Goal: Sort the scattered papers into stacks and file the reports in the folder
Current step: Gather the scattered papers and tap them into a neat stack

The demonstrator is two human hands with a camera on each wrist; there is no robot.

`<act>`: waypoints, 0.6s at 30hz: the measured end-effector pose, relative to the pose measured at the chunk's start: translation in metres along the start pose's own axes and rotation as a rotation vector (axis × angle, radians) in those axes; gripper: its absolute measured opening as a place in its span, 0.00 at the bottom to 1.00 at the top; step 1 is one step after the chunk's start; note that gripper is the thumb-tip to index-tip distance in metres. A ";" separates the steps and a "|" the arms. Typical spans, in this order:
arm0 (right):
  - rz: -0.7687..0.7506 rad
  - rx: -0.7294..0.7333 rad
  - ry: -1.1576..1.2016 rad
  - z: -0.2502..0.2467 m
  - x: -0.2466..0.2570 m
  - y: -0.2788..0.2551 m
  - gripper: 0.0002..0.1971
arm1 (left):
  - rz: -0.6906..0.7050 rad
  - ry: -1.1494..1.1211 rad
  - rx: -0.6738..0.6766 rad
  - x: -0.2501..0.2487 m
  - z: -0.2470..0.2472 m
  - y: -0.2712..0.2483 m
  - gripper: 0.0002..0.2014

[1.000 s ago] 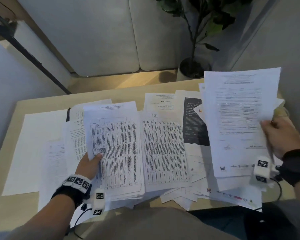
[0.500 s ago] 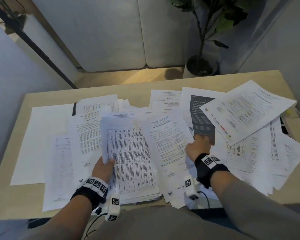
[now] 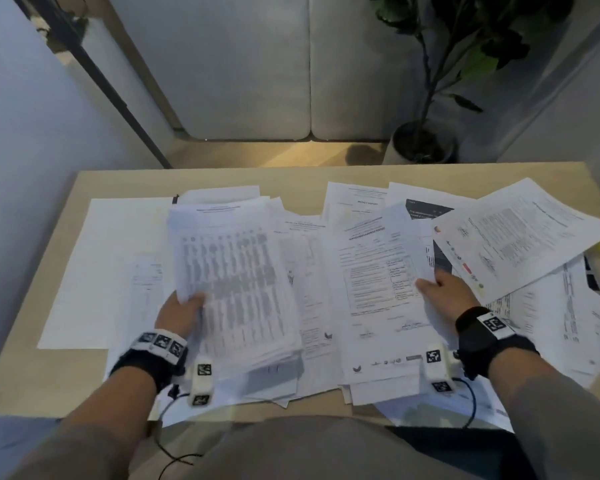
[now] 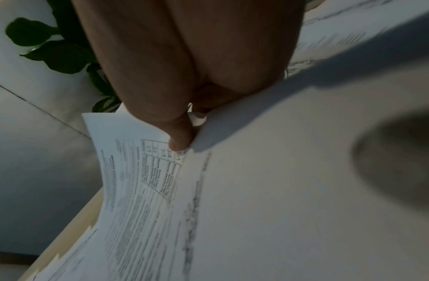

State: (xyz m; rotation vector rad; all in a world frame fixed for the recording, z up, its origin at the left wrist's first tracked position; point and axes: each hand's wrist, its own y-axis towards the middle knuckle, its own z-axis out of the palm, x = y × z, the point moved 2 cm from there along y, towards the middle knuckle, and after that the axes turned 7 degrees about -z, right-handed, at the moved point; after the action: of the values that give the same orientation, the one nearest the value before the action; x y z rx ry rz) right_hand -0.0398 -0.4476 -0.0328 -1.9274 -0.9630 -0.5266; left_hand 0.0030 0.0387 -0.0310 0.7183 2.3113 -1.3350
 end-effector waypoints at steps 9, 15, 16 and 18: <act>0.015 -0.107 0.212 0.011 0.005 -0.014 0.17 | -0.058 0.838 -0.136 -0.034 -0.015 0.034 0.16; -0.042 -0.223 0.363 0.002 0.007 -0.014 0.10 | -0.019 0.770 -0.187 -0.018 -0.021 0.057 0.08; -0.038 -0.211 0.393 0.001 0.004 -0.012 0.10 | 0.000 0.661 -0.210 -0.014 -0.025 0.060 0.09; -0.021 -0.175 0.479 0.006 0.008 -0.013 0.06 | 0.081 0.502 -0.223 -0.014 -0.032 0.053 0.11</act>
State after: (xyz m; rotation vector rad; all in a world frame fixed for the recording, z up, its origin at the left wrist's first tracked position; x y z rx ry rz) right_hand -0.0459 -0.4351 -0.0235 -1.8191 -0.6426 -1.0573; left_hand 0.0437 0.0861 -0.0442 1.1608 2.7181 -0.9138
